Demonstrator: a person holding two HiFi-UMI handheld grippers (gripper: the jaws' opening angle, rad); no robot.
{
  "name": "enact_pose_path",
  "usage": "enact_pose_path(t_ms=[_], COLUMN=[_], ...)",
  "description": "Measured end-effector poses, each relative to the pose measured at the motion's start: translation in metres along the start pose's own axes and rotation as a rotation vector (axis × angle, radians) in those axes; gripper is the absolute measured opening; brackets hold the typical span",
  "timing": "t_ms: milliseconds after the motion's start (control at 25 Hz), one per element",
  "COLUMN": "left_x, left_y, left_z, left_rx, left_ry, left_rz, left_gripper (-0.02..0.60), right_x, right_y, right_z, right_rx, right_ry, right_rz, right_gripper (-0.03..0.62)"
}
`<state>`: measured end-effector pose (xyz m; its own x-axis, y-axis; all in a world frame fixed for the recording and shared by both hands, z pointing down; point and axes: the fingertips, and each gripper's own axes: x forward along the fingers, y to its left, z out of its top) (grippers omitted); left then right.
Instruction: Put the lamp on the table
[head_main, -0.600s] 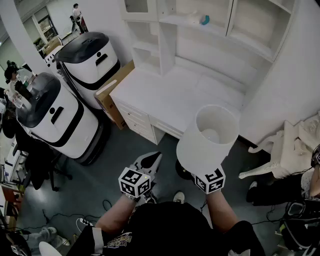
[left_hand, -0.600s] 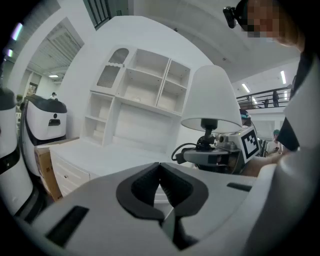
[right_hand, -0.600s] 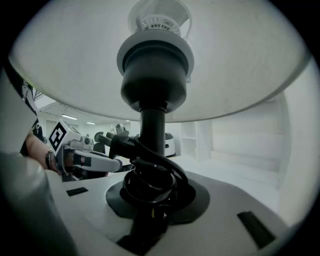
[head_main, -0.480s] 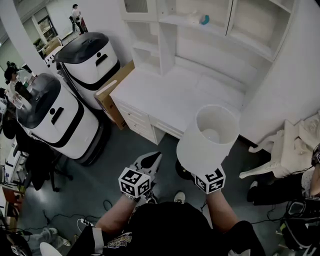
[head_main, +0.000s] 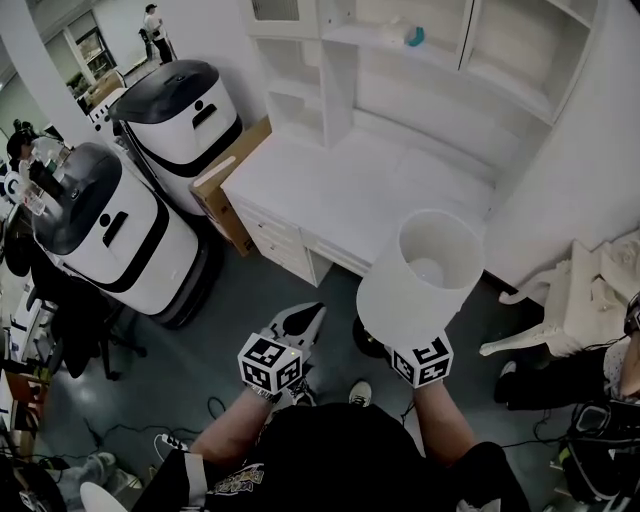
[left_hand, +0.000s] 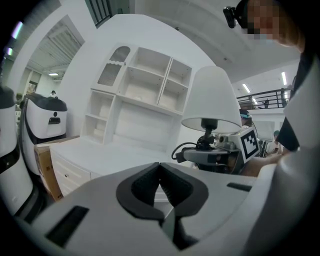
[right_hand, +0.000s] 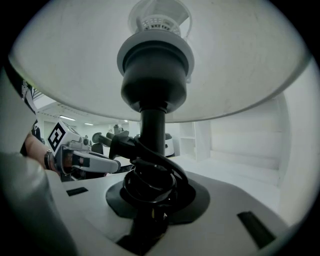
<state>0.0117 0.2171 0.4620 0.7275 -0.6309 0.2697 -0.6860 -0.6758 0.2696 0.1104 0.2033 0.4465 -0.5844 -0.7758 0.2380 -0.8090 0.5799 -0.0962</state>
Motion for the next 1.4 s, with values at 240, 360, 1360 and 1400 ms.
enact_pose_path(t_ms=[240,360,1360,1400], left_x=[-0.001,-0.002,-0.028,-0.028], left_y=[0.011,0.017,0.105,0.110], left_z=[0.000,-0.001,0.009,0.010], left_rx=[-0.001,-0.005,-0.006,-0.005], left_ry=[0.003,0.006,0.026,0.026], left_rz=[0.008,0.009,-0.060,-0.065], left_gripper=[0.006,0.006,0.006,0.006], right_x=[0.010,0.016,0.097,0.102], right_y=[-0.003,-0.002,0.028,0.030], right_z=[-0.003,-0.003,0.013,0.014], right_rx=[0.014,0.015,0.039,0.039], right_ry=[0.006,0.008,-0.006,-0.007], right_rz=[-0.002,-0.002,-0.083,-0.087], right_gripper=[0.098,0.098,0.098,0.098])
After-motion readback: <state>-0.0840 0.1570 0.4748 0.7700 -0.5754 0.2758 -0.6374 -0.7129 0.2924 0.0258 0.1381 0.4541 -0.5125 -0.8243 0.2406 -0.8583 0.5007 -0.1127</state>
